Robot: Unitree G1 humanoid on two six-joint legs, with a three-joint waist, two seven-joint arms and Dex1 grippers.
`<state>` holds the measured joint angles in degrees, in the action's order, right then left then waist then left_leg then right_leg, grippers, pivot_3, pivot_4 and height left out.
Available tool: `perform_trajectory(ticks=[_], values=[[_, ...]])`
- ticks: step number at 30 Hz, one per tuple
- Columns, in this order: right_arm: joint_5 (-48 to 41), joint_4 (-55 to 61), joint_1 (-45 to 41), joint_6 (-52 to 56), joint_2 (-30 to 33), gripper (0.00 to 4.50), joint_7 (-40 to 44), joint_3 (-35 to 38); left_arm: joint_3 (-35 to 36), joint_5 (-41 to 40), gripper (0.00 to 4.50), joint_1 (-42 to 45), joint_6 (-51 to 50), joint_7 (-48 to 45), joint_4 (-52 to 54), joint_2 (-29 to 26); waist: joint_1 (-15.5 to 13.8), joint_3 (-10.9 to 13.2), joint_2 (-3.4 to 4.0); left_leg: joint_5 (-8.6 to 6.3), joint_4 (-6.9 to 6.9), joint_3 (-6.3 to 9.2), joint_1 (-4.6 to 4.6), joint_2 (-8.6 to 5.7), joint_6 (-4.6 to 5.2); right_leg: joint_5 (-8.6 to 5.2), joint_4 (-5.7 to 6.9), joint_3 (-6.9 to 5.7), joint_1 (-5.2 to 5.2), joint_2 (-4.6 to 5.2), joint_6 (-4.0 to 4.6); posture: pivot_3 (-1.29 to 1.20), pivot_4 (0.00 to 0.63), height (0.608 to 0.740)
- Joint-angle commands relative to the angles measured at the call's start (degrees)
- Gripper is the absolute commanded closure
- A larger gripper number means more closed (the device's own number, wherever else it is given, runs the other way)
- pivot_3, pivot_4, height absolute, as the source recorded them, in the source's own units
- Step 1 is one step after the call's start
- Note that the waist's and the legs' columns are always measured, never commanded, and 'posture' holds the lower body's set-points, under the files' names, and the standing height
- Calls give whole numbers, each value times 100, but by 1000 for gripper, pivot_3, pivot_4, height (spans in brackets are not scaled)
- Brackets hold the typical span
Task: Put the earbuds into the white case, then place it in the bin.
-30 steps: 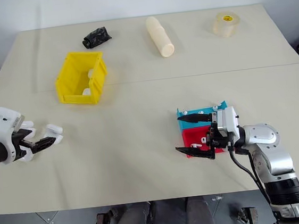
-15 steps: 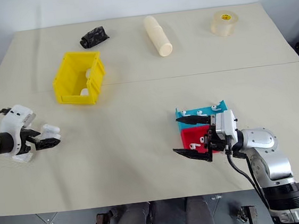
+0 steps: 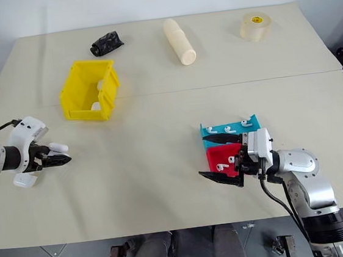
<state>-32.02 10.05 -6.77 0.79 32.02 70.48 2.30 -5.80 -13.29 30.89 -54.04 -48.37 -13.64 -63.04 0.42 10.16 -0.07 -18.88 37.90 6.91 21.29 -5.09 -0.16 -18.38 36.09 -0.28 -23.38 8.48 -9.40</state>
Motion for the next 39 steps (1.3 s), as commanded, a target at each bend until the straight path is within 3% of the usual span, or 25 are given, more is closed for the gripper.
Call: perform_trajectory(ticks=[1,4,9,22,25,28,29,33,39], values=[[-24,169,41,-141,-49,0,-20,23,36,125,1600,-234,-165,-35,57,-83,4,0,0,0,0,-1,0,0,0,0,0,1,0,-1,0,0,150,740],[-24,156,59,-162,-55,0,-16,6,132,107,1600,-315,-191,-39,125,-83,4,0,0,0,0,-3,0,2,0,0,0,3,-1,-2,0,0,150,740],[-19,102,24,-164,-76,0,2,-10,311,97,17,-507,-291,-9,248,-111,-3,0,0,0,0,-4,-1,2,0,0,1,5,-2,-1,0,0,150,740],[22,27,-39,-187,-137,0,22,-33,458,70,17,-829,-562,-128,531,-195,0,0,0,0,-1,-8,-2,2,0,0,1,11,-4,-1,0,0,150,740],[35,13,-50,-192,-145,0,8,-24,453,110,507,-864,-555,-112,511,-210,0,0,0,0,-1,-9,-3,2,0,0,1,12,-4,-1,0,0,150,740],[46,10,-54,-202,-152,0,-2,-21,561,85,1368,-876,-503,-65,495,-145,-3,-1,1,0,-1,-10,-5,2,0,0,1,13,-4,-1,0,0,150,740],[47,10,-54,-205,-154,0,-5,-19,607,70,1368,-885,-497,-41,500,-122,-3,-1,1,0,-1,-10,-5,2,0,0,1,13,-4,-1,0,0,150,740],[72,-15,-48,-229,-156,0,-13,-11,1535,-596,1368,-1329,-183,-403,943,176,4,0,1,0,-1,-14,-5,4,0,0,9,17,-7,-1,0,0,150,740],[105,12,16,-259,-194,0,-72,-6,2922,-1407,1368,-2589,1225,-1301,1852,674,-26,1,-10,-1,7,-20,2,8,2,0,7,24,-12,0,1,0,150,740]])
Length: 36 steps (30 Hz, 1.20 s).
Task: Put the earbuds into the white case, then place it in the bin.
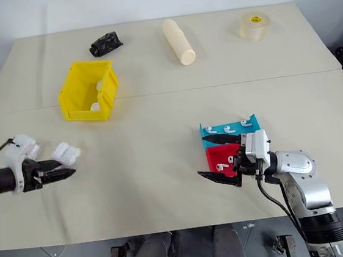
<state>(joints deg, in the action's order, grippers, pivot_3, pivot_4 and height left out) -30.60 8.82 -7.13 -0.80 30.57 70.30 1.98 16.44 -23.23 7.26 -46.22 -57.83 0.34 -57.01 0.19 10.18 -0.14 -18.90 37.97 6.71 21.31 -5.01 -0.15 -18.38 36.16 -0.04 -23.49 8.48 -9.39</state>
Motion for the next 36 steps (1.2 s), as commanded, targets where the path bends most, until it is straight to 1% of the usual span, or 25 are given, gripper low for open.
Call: perform_trajectory(ticks=[1,2,6,10,14,17,19,20,22,26,29,32,36], values=[[-28,134,80,-122,-63,0,-67,18,843,-573,1368,-366,538,-466,614,158,-7,0,-3,0,1,1,0,2,0,0,-15,-1,3,-1,0,0,150,740],[-20,133,112,-141,-79,0,-85,9,933,-684,1368,-487,607,-536,756,223,-17,0,-2,0,2,1,0,4,0,0,-18,-2,5,-1,0,0,150,740],[10,159,182,-161,-131,0,-144,-24,886,-639,1368,-739,1039,-562,1032,345,-18,-1,-2,-1,1,0,-4,-1,1,0,-19,0,10,2,0,0,150,740],[-13,148,156,-142,-105,0,-142,-2,653,-371,1368,-868,902,-344,996,145,3,0,-2,-1,-3,-3,-5,4,1,0,-20,0,6,-3,0,0,150,740],[-5,82,124,-157,-78,0,-106,12,844,-473,1368,-891,833,-227,1051,149,0,0,-2,-1,-3,-3,-5,9,0,0,-19,1,5,-7,0,0,150,740],[-10,77,114,-149,-76,0,-88,3,1204,-666,857,-1014,704,-205,1164,160,2,0,-2,-2,-3,-3,-5,7,0,0,-19,1,5,-5,0,0,150,740],[-13,73,97,-142,-81,0,-76,-10,1591,-699,214,-1221,800,-162,1247,239,9,0,-2,-2,-4,-3,-5,8,0,0,-19,2,5,-6,0,0,150,740],[-18,66,82,-140,-85,0,-68,-15,1828,-638,33,-1418,818,-83,1276,277,11,0,-2,-2,-4,-4,-5,10,-1,0,-21,2,4,-7,0,0,150,740],[-31,60,57,-141,-93,0,-53,-22,2187,-471,33,-1777,1003,-1,1321,349,32,0,-2,-3,-6,-10,-6,15,-3,0,-23,4,4,-10,0,0,150,740],[-79,58,19,-157,-119,0,26,-47,3025,-328,33,-2640,706,130,1514,389,9,0,-4,-5,-7,-13,-8,18,-4,0,-26,6,5,-12,0,0,150,740],[-107,61,-2,-174,-131,0,123,-83,3561,-282,33,-3232,515,41,1526,369,2,1,-7,-9,-6,-16,-8,22,-2,-1,-30,7,6,-16,1,0,150,740],[-127,61,-38,-159,-131,0,224,-130,3786,-55,33,-3581,533,121,1349,318,-15,1,-7,-10,-6,-16,-10,24,-2,-1,-31,7,9,-16,2,0,150,740],[-133,30,-161,-120,-134,0,296,-186,3736,152,33,-3453,656,371,931,252,-27,0,-8,-11,-5,-15,-11,23,-2,-1,-33,6,13,-14,2,0,150,740]])
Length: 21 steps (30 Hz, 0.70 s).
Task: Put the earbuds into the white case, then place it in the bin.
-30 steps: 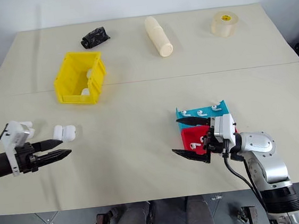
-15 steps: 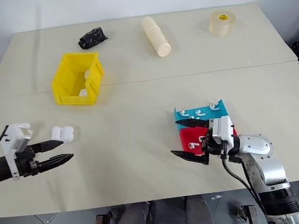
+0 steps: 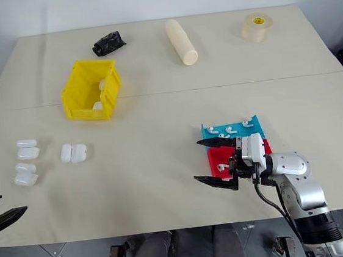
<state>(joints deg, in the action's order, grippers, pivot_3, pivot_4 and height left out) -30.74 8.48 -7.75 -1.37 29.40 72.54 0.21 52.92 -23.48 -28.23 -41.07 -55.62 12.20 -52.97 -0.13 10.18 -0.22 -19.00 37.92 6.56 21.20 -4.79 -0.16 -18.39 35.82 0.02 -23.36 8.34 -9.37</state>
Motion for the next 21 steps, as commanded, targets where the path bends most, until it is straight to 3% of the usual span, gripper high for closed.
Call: perform_trajectory(ticks=[1,7,14,21], values=[[-127,57,-139,-42,-21,0,85,-14,-1,213,33,135,203,130,-358,-194,16,0,-1,0,0,-1,0,0,0,0,0,0,0,0,0,0,150,740],[-141,12,-294,61,-15,0,140,-50,-741,476,33,621,243,83,-1163,-784,25,-1,-3,-3,-1,-1,0,6,-5,0,2,0,-3,-5,2,0,150,740],[-207,262,-284,257,-30,0,49,-113,-1931,612,33,2055,-156,165,-2304,-1605,27,-2,-3,-4,-1,0,1,8,-6,1,10,1,-9,-11,4,0,150,740],[-243,404,-294,355,-2,0,-81,-130,-3313,729,33,3339,-304,-272,-3018,-1959,61,-2,-3,-7,-4,-7,3,19,-12,1,24,6,-14,-26,5,0,150,740]])
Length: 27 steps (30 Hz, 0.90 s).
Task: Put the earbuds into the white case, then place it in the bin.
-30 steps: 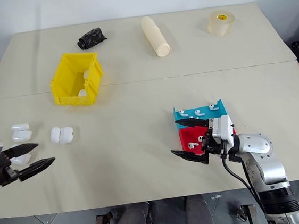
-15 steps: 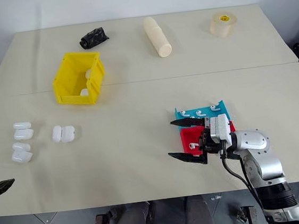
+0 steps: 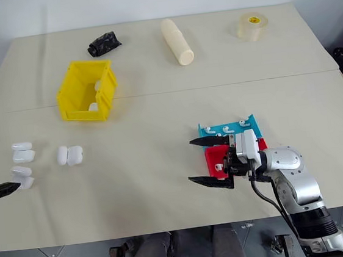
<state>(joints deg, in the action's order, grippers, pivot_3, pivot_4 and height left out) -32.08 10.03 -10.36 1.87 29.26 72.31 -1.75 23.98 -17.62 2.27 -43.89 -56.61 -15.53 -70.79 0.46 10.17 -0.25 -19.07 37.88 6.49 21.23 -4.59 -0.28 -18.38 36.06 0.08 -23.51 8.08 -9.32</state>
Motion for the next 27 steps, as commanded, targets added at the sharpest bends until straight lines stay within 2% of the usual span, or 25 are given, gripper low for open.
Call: perform_trajectory(ticks=[1,8,19,22,25,27], values=[[-111,261,-41,41,15,0,-74,65,-574,187,33,408,5,-205,-311,-192,-1,0,0,0,0,-2,1,3,-1,0,-1,1,-2,-4,0,0,150,740],[-105,339,-45,84,12,0,-163,66,-1296,594,33,974,125,-86,-727,-173,-1,0,0,-4,3,-9,1,29,-9,3,1,8,-5,-34,5,0,150,740],[-86,346,-62,72,32,0,-255,76,-1605,732,33,1230,124,48,-1003,26,-13,0,0,-4,6,-13,1,31,-10,3,5,14,-8,-38,6,0,150,740],[-76,343,-65,62,26,0,-277,73,-1619,747,670,1182,86,69,-1035,10,-11,0,0,-4,6,-13,0,31,-10,3,6,16,-8,-38,6,0,150,740],[-65,334,-73,50,12,0,-303,61,-1582,712,1623,1146,72,55,-1040,27,-5,-1,0,-4,6,-15,-1,32,-10,3,10,16,-10,-39,6,0,150,740],[-60,323,-87,46,3,0,-315,52,-1539,680,1721,1130,74,58,-1044,49,-3,-1,0,-4,6,-16,-2,32,-10,3,13,19,-11,-40,6,0,150,740]])
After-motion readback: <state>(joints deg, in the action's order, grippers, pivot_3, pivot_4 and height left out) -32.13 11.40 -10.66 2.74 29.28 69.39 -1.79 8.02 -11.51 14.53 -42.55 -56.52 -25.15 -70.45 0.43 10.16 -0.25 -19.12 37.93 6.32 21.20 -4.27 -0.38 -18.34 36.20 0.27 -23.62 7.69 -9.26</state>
